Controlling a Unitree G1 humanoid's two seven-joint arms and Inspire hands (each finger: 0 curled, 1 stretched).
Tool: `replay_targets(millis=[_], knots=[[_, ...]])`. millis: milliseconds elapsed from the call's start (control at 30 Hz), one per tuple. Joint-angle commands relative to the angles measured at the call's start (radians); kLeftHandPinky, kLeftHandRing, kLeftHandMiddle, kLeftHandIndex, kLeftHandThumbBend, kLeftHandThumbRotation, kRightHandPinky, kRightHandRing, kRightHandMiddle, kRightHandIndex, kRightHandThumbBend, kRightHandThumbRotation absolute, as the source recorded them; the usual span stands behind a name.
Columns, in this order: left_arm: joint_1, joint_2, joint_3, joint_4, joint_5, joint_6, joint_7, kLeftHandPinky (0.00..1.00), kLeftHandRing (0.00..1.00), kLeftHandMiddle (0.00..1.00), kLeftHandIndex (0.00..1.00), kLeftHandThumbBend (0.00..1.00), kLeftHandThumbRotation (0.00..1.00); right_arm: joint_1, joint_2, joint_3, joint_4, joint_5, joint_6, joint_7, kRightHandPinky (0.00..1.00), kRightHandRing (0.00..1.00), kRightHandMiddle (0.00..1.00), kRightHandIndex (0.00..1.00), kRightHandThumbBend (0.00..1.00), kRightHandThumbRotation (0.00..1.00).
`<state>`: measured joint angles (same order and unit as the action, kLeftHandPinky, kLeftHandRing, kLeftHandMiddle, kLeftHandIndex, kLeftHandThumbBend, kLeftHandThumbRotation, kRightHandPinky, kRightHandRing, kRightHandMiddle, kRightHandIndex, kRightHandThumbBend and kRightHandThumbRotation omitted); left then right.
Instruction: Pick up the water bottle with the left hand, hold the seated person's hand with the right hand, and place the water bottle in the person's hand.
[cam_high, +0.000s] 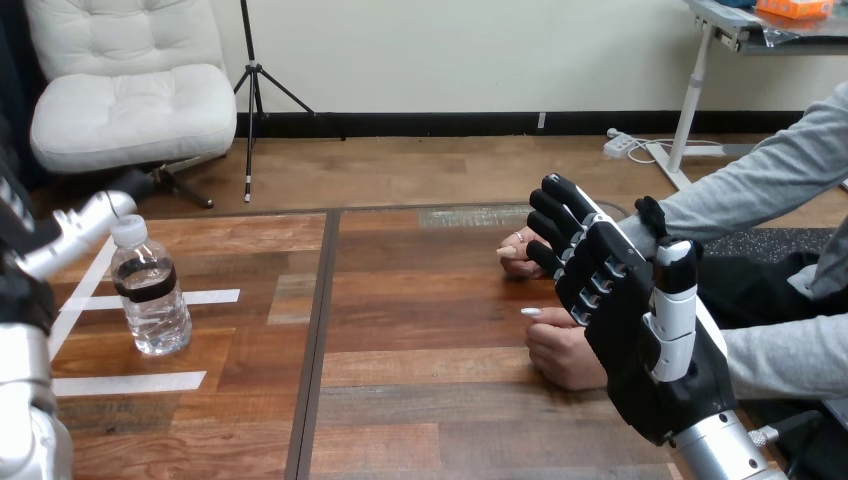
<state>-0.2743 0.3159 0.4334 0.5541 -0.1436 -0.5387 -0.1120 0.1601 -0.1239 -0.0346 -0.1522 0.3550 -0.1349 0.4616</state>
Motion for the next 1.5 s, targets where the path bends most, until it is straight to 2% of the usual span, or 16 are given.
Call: replay_targets(millis=[0,667,767,1467], knots=[[-0.025,0.023,-0.030,0.065,0.022,-0.017,-0.007,1.00,1.00,1.00,1.00,1.00,0.00,-0.037,-0.008,-0.003,-0.045,0.009,-0.011,0.004,0.99,0.99,0.97,0.95,0.95,1.00],[-0.016,0.031,-0.059,0.140,0.080,0.011,0.063,1.00,1.00,1.00,1.00,1.00,0.00,-0.037,-0.013,-0.006,-0.047,0.007,-0.013,0.010,0.98,0.98,0.96,0.94,0.95,1.00],[-0.017,0.033,-0.061,0.140,0.084,0.030,0.072,1.00,1.00,1.00,1.00,1.00,0.00,-0.038,-0.013,-0.006,-0.045,0.007,-0.014,0.010,0.98,0.98,0.96,0.94,0.95,1.00],[-0.032,0.055,-0.082,0.184,0.089,0.091,0.079,1.00,1.00,1.00,1.00,1.00,0.00,-0.040,-0.010,-0.008,-0.041,0.007,-0.013,0.014,0.99,0.99,0.96,0.94,0.96,1.00]])
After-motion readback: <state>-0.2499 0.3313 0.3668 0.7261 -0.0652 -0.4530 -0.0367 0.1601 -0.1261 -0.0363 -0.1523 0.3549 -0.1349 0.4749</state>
